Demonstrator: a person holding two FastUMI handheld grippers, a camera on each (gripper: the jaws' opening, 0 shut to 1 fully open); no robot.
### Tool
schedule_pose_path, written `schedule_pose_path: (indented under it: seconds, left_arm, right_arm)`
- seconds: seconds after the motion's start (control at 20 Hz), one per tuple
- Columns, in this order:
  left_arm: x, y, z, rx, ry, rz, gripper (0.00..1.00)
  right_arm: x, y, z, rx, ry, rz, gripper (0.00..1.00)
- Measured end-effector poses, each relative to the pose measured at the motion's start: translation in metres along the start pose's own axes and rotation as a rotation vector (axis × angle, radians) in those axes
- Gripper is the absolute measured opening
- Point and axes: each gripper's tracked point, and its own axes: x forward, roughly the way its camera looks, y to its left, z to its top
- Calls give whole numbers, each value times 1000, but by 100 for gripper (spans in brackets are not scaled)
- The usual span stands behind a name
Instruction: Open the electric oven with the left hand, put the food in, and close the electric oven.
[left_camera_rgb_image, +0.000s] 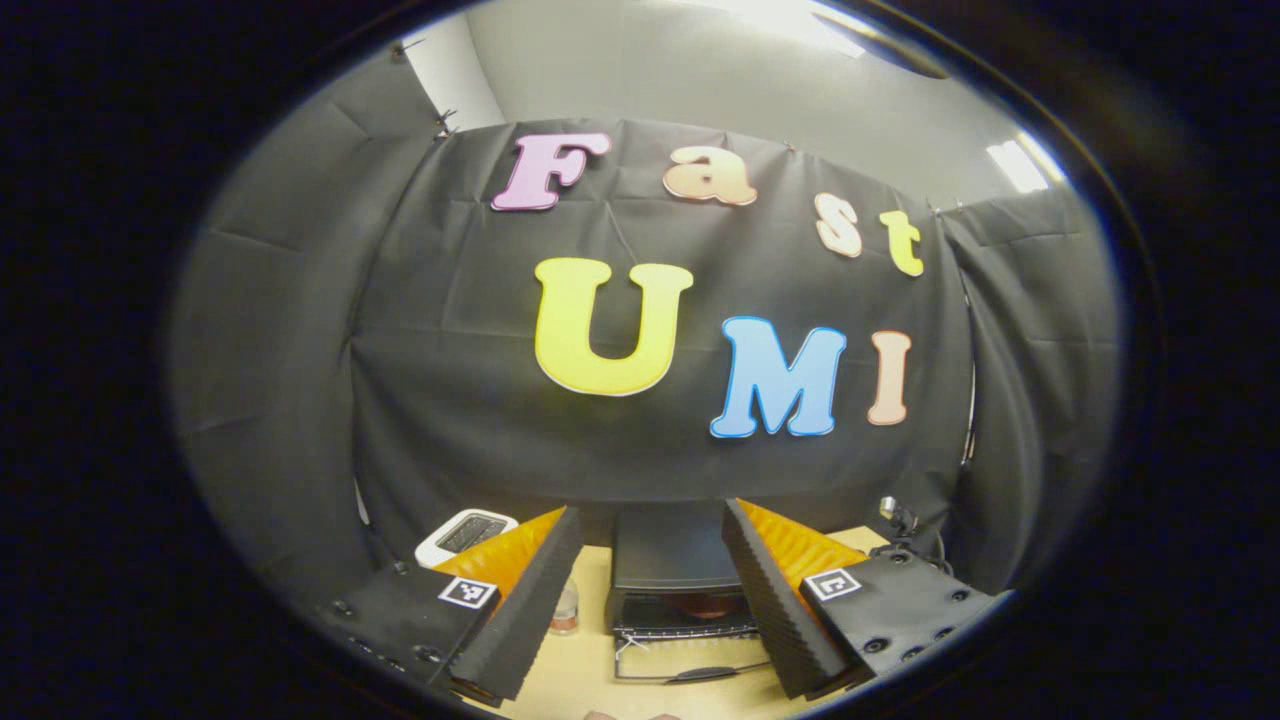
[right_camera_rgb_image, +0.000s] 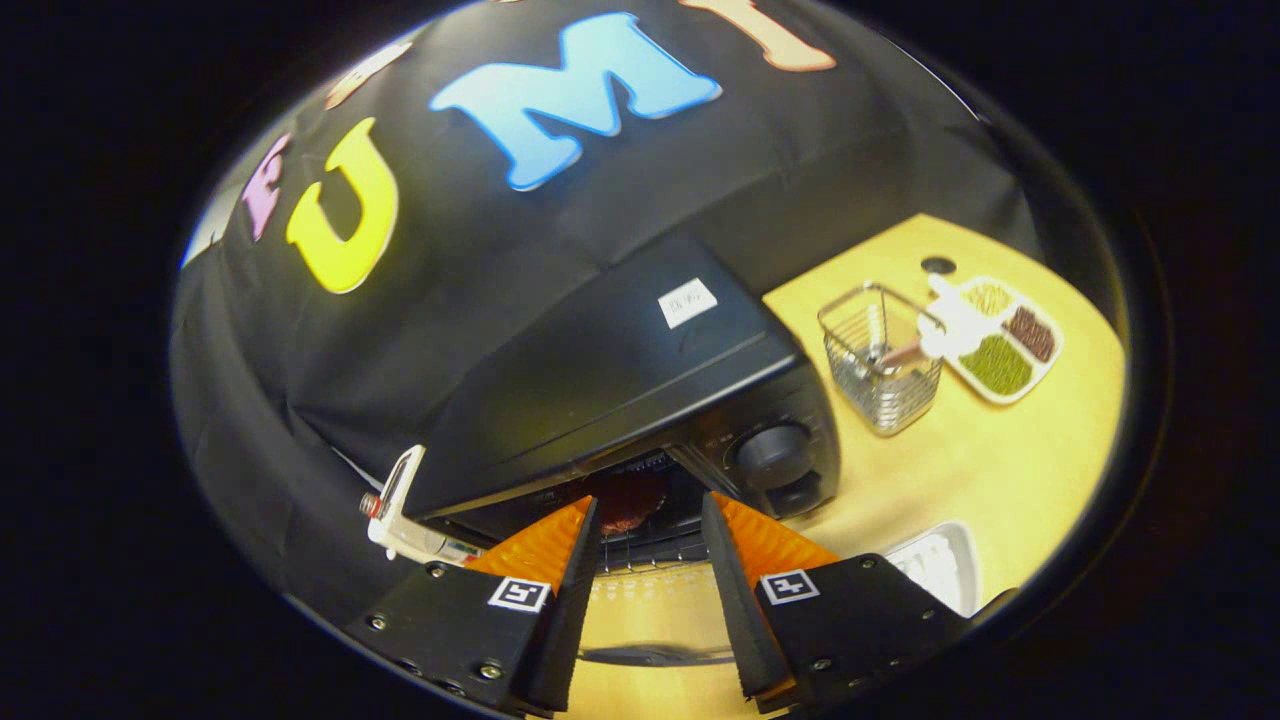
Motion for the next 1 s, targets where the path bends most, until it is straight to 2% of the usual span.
schedule_pose_path:
  seconds: [0.15,0.3,0.45,0.6,0.65,0.7,0.75,0.8,1.0]
  left_arm:
    - [4,-16,-7,-7,9,-16,100]
    - [6,-34,-11,4,13,-34,97]
    - [9,-56,-12,52,-14,-67,99]
    - [11,-83,-15,84,-21,-96,100]
    - [11,-91,-14,88,-27,-107,96]
    - [11,-98,-11,91,-36,-117,100]
    - [12,-104,-10,95,-45,-126,89]
    - [10,-110,-6,100,-55,-133,100]
    - [7,-120,6,94,-94,-137,99]
  right_arm:
    - [-55,8,31,-134,-100,15,62]
    - [-111,19,77,-248,-246,24,62]
    - [-166,32,107,-291,-338,41,62]
    - [-210,31,140,-323,-451,5,62]
    - [-227,32,152,-345,-496,-13,51]
    - [-242,32,162,-364,-539,-30,51]
    - [-252,32,168,-377,-566,-44,62]
    - [-262,34,171,-381,-588,-45,62]
    - [-279,34,177,-366,-616,-49,72]
